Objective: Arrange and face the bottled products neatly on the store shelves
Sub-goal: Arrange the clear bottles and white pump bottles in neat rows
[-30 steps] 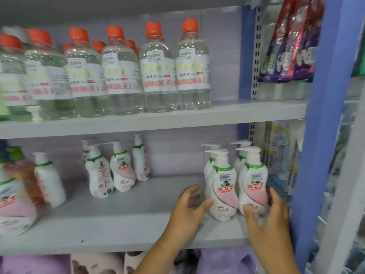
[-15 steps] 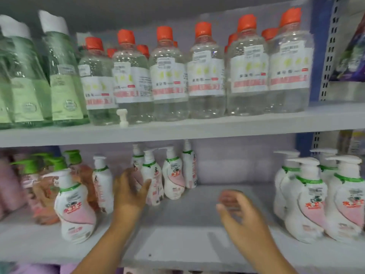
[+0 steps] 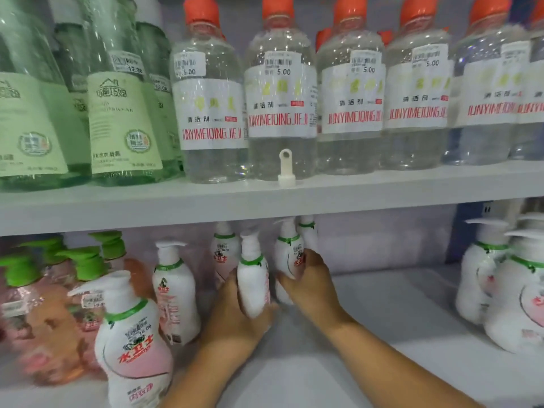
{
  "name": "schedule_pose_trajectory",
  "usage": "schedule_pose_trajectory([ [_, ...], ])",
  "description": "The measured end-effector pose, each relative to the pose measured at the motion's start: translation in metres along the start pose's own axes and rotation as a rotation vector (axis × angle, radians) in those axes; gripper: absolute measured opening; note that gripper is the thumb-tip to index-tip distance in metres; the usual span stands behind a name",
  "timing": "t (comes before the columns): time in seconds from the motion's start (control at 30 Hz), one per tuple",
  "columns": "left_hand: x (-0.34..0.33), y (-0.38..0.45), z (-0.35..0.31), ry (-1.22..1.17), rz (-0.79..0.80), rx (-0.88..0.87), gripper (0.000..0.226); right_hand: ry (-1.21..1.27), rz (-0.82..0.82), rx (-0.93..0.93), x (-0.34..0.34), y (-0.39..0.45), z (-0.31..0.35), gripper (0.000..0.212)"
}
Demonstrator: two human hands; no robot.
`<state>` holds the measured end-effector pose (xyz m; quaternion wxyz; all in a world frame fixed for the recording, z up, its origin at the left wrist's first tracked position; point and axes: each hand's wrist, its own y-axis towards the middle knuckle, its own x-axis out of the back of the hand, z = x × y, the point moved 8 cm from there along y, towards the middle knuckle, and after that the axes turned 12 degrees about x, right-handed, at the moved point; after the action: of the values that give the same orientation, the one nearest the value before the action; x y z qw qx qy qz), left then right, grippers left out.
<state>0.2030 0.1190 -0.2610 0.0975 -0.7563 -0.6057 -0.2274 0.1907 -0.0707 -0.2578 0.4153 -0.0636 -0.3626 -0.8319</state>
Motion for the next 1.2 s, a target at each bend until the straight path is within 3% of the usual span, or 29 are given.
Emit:
schedule_pose_trajectory([
  [0.17, 0.002, 0.005, 0.017, -0.054, 0.069, 0.010, 0.065, -0.061, -0.008, -0.044, 0.036, -0.018, 0.009, 0.019],
  [0.37, -0.022, 0.002, 0.004, -0.027, 0.078, 0.020, 0.069, -0.089, -0.124, -0.081, 0.118, -0.078, 0.002, 0.036],
  [0.67, -0.119, -0.026, -0.058, -0.042, 0.201, -0.004, 0.073, -0.225, -0.269, -0.025, 0.216, -0.139, -0.035, 0.071],
  [0.87, -0.184, -0.046, -0.091, -0.083, 0.233, -0.031, 0.056, -0.261, -0.296, 0.076, 0.240, -0.147, -0.049, 0.085],
  [1.0, -0.205, -0.051, -0.096, -0.119, 0.276, -0.009, 0.040, -0.289, -0.367, 0.133, 0.242, -0.148, -0.059, 0.079],
  [1.2, -0.226, -0.045, -0.097, -0.212, 0.366, 0.038, 0.039, -0.339, -0.492, 0.186, 0.253, -0.150, -0.071, 0.079],
])
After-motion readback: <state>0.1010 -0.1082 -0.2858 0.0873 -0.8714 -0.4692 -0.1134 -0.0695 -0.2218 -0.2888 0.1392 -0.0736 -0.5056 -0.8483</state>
